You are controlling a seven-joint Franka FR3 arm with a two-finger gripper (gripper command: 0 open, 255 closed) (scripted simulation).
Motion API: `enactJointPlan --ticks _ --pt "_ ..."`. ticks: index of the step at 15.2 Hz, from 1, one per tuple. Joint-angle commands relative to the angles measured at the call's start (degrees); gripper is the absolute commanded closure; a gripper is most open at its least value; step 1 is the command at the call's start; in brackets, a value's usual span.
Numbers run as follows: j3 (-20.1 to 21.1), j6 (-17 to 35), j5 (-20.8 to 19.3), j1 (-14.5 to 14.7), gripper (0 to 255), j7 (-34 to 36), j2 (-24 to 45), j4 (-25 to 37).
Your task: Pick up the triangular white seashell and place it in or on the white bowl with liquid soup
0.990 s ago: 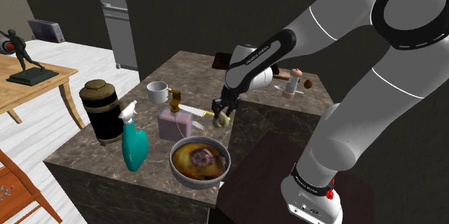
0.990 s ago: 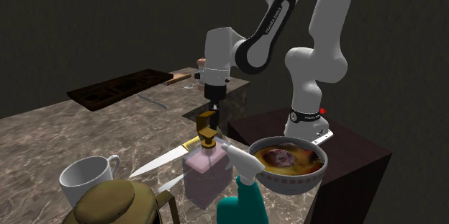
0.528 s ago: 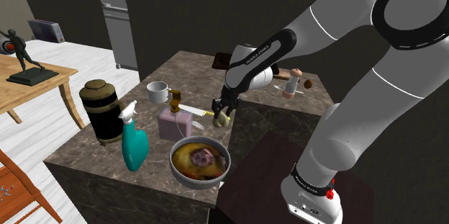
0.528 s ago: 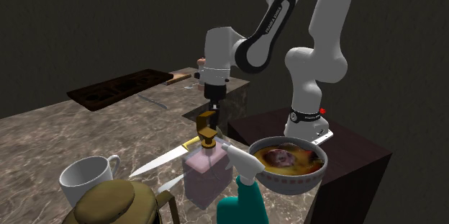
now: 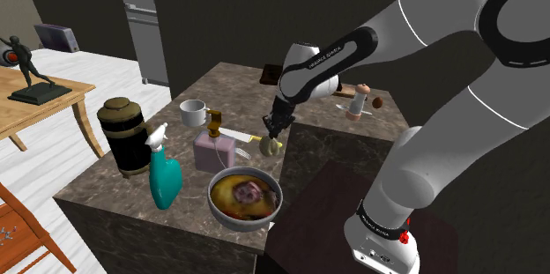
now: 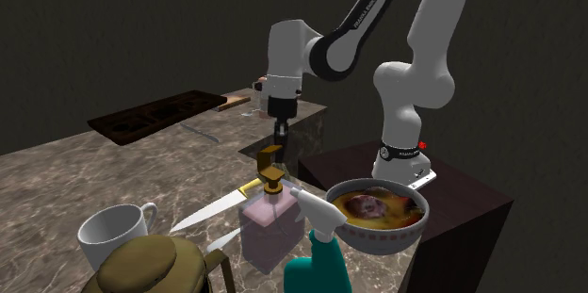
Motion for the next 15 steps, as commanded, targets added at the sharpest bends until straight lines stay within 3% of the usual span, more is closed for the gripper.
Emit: enactJointPlan --ticks 1,4,5,6,7,8,9,10,11,13,14,15 --pt "0.09 -1.97 -0.53 -0.31 255 0.42 -1.25 0.54" --pt "0.18 -2.93 -0.74 -0.40 255 0.68 -1.88 0.93" --pt "0.18 -2.93 -0.74 -0.40 0 0.68 -1.88 0.93" --pt "-6.45 -19.88 10.40 -0.68 0 4.42 8.73 13.23" --pt "-2.68 -6.38 1.61 -0.35 0 2.29 2.80 6.22" --pt "-2.31 -6.40 1.75 -0.71 0 2.18 2.82 6.23" --pt "-9.48 -27.56 15.71 -1.72 0 7.18 14.89 19.09" --pt "-5.49 -10.26 4.50 -1.07 0 4.21 7.59 11.60" --pt "-5.35 -10.26 4.53 -1.21 0 4.19 7.59 11.60" --pt "-10.53 -30.63 17.95 -2.53 0 8.35 17.38 21.22" --pt "-11.33 -35.15 20.96 -3.39 0 9.76 19.77 22.98" --pt "-10.93 -34.44 21.29 -3.44 0 9.60 19.94 22.46"
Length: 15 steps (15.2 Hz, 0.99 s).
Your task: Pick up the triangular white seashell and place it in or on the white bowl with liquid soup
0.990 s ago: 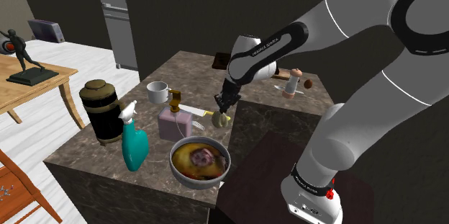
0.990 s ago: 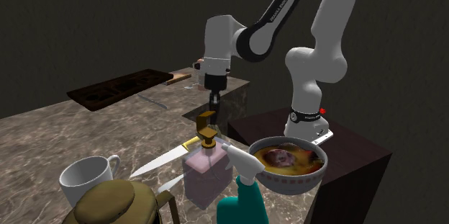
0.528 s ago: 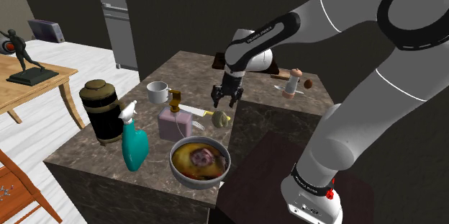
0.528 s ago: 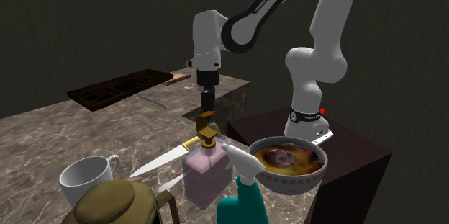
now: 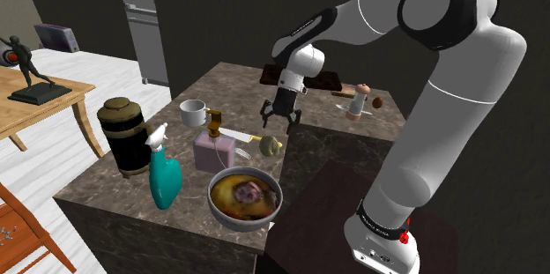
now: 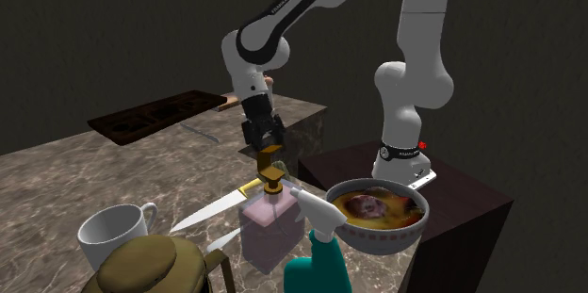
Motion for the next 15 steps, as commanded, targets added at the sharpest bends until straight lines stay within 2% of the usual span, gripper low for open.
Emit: enactJointPlan --ticks 1,7,14,15 --pt "-0.22 -2.69 3.08 -0.24 0 0.55 2.03 0.55" --pt "0.89 1.20 5.29 0.76 0 -0.56 3.34 -2.04" --pt "0.89 1.19 5.28 0.76 0 -0.55 3.33 -2.03" --pt "0.89 1.19 5.28 0.76 255 -0.55 3.33 -2.03"
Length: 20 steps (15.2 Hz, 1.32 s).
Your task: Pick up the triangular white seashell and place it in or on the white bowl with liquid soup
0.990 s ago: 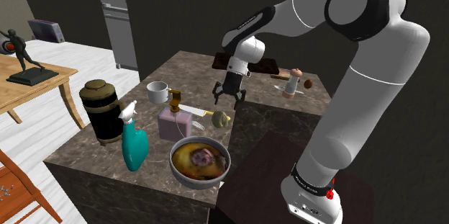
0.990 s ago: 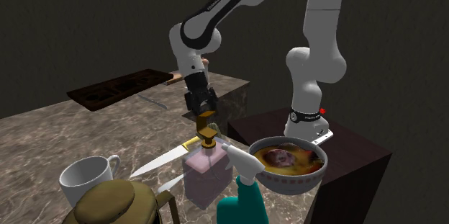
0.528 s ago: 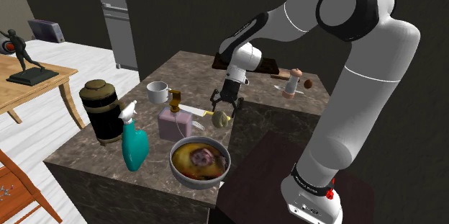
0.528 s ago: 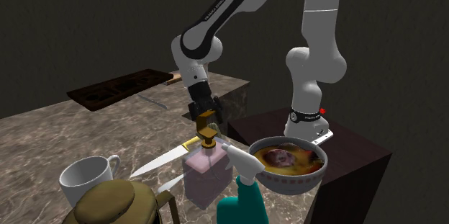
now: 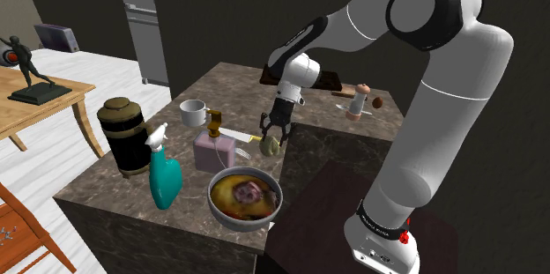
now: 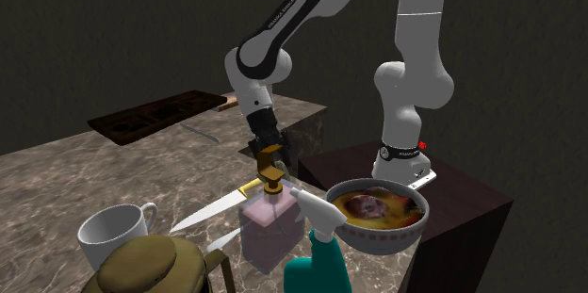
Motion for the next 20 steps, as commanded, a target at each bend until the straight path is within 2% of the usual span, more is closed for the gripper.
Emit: enactJointPlan --ticks 1,9,20 --pt "0.00 0.01 0.00 0.00 255 0.00 0.02 -0.01" --pt "0.01 0.02 0.01 0.01 255 0.00 0.02 -0.02" --pt "-0.33 -6.53 -3.53 -0.25 255 5.24 -6.42 1.88"
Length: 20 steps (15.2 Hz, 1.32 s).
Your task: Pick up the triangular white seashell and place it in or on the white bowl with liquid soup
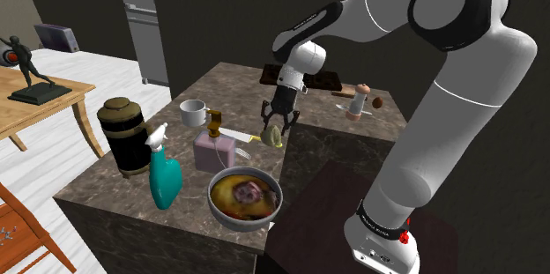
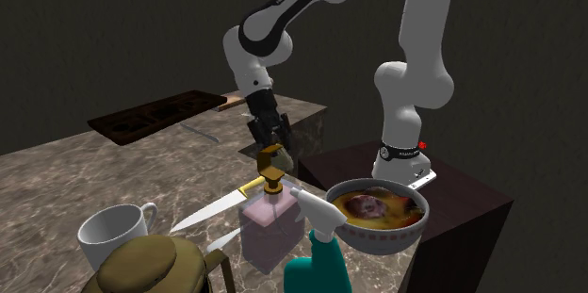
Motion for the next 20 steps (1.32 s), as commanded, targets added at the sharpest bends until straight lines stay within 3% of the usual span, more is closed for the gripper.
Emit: enactJointPlan --ticks 1,20 --pt "-0.04 -1.28 -0.50 -0.07 255 0.86 -0.84 0.69" --pt "-0.03 -13.53 -3.74 -0.51 255 8.41 -8.15 7.88"
